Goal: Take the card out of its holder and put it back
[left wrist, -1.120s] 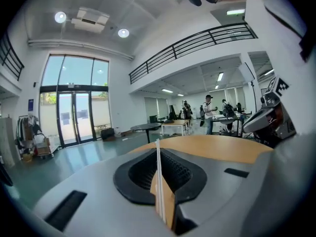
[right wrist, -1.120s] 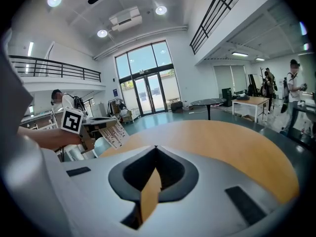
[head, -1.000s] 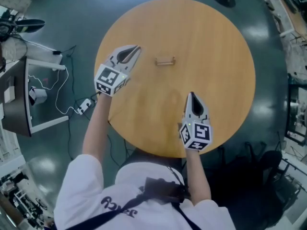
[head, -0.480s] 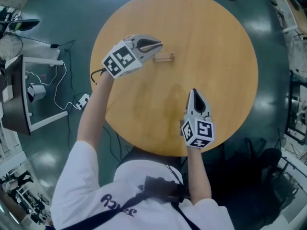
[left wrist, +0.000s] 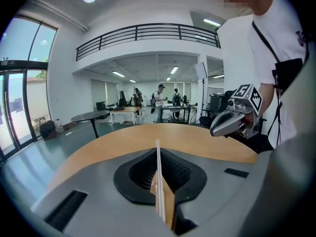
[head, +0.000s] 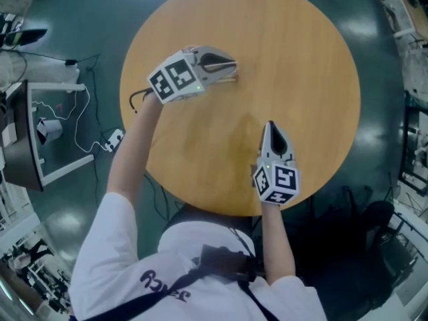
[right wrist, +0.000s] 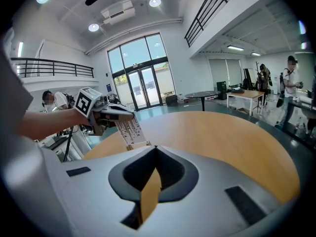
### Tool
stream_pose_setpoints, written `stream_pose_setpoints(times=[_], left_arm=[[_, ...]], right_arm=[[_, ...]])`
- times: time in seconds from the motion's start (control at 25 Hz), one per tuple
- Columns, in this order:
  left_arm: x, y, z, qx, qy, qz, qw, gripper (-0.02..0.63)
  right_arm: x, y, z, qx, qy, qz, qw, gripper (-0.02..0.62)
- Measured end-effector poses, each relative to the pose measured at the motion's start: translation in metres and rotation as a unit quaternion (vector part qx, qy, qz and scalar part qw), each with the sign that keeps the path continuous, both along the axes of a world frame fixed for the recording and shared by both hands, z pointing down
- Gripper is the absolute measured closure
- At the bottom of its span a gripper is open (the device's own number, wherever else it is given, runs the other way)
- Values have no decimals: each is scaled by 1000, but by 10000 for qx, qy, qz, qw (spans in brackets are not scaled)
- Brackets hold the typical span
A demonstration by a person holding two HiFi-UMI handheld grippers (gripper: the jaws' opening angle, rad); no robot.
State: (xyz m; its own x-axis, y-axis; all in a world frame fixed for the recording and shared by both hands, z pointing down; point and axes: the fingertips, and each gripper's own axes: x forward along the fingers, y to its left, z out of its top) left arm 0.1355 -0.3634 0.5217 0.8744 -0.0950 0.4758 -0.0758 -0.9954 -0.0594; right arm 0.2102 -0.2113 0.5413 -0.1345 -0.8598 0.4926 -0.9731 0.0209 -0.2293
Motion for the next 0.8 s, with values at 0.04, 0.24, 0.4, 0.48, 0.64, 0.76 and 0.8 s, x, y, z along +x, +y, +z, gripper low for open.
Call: stream_pose_setpoints(times=[0.04, 0.24, 0.4, 0.48, 0.64, 0.76, 0.8], left_arm=[[1, 0, 1, -14, 1, 10, 10000, 578], [4, -3, 6, -43, -39, 64, 10000, 578], [6, -6, 7, -102, 3, 120, 9999, 578], [6, -7, 9, -135, -16, 139, 9998, 578], [7, -6, 19, -274, -114, 221, 9993, 578], [11, -8, 24, -271, -62, 238, 9993, 578], [12, -9, 28, -271, -87, 256, 9993, 578]], right_arm=[[1, 0, 1, -15, -2, 11, 10000, 594], [4, 0, 3, -49, -7, 50, 10000, 594], [6, 1, 5, -81, -6, 54, 10000, 594], [6, 1, 7, -109, -15, 52, 9999, 594], [4, 0, 9, -138, -20, 51, 9999, 594], [6, 0, 11, -159, -23, 57, 9999, 594], [6, 0, 12, -167, -25, 60, 9998, 594]])
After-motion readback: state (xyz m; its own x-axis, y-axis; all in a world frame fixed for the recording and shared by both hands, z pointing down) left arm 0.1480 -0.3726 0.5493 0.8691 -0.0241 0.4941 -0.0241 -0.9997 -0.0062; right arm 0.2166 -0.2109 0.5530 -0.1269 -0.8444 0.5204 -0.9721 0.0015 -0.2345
